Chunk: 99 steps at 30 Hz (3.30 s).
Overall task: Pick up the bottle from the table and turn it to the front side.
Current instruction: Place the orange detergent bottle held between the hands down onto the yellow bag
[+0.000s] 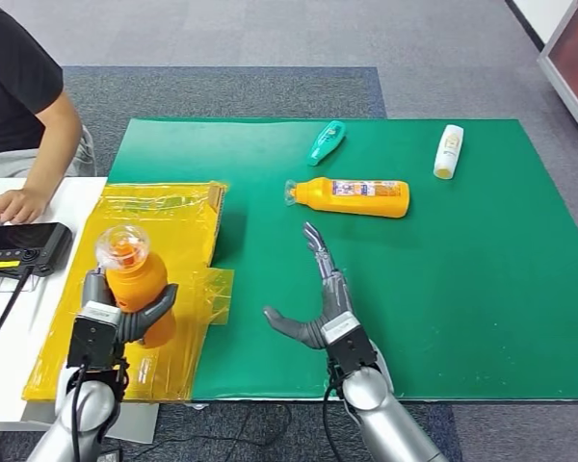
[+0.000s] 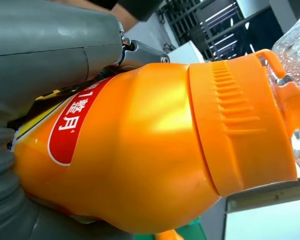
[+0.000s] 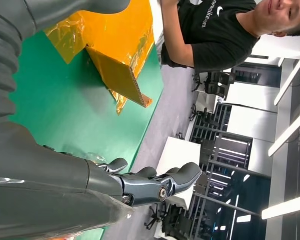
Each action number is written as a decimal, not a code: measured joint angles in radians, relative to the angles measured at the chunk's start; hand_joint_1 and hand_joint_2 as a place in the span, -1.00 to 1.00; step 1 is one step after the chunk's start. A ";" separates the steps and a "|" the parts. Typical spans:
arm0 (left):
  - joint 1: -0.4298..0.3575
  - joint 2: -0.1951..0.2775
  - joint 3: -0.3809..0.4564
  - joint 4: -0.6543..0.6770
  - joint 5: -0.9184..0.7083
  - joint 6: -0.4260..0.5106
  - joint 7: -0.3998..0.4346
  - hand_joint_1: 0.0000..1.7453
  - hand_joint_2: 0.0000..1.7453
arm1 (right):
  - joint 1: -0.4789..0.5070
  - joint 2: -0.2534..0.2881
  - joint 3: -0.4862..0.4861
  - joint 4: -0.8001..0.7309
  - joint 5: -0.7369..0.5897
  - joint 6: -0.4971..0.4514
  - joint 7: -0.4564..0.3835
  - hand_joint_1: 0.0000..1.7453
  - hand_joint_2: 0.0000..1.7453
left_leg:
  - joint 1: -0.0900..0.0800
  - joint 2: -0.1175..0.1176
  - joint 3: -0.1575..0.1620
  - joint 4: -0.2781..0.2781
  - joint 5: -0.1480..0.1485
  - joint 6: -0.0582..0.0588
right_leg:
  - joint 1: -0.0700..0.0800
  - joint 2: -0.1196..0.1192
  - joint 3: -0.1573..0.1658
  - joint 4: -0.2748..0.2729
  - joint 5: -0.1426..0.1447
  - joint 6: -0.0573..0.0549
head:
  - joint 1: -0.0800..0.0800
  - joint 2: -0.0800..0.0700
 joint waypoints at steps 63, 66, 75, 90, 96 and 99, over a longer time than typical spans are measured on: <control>-0.059 0.010 0.056 0.166 -0.329 -0.074 0.143 1.00 1.00 | 0.049 0.008 -0.075 -0.018 0.053 0.017 -0.002 -1.00 1.00 | 0.000 0.000 0.005 0.000 0.002 -0.003 | 0.000 0.000 0.003 0.000 0.003 -0.004 | 0.000 0.000; -0.072 0.001 0.058 0.190 -0.316 -0.071 0.125 1.00 1.00 | 0.049 0.010 -0.075 -0.018 0.061 0.017 -0.003 -1.00 1.00 | 0.000 0.000 0.006 0.000 0.002 -0.003 | 0.000 0.000 0.005 0.000 0.003 -0.004 | 0.000 0.000; -0.103 -0.031 0.053 0.242 -0.305 -0.070 0.106 1.00 1.00 | 0.041 0.024 -0.075 -0.017 0.071 0.015 -0.009 -1.00 1.00 | 0.000 -0.001 0.007 0.000 0.004 -0.001 | 0.000 -0.001 0.007 0.000 0.005 -0.002 | 0.000 0.000; -0.177 -0.062 0.006 0.383 -0.325 -0.036 0.089 1.00 1.00 | 0.021 0.032 -0.061 -0.006 0.068 0.016 -0.016 -1.00 1.00 | 0.000 -0.004 0.017 0.000 0.004 -0.001 | -0.001 -0.003 0.020 0.000 0.001 -0.004 | 0.000 0.000; -0.183 -0.062 0.000 0.393 -0.318 -0.036 0.085 1.00 1.00 | 0.019 0.032 -0.060 -0.002 0.068 0.012 -0.018 -1.00 1.00 | 0.000 -0.004 0.017 -0.001 0.005 0.000 | -0.001 -0.004 0.021 0.000 0.001 -0.004 | 0.000 0.000; -0.183 -0.062 -0.004 0.395 -0.316 -0.036 0.081 1.00 1.00 | 0.018 0.032 -0.059 -0.001 0.068 0.011 -0.019 -1.00 1.00 | 0.000 -0.005 0.018 -0.001 0.005 0.000 | -0.001 -0.004 0.021 0.000 0.002 -0.003 | 0.000 0.000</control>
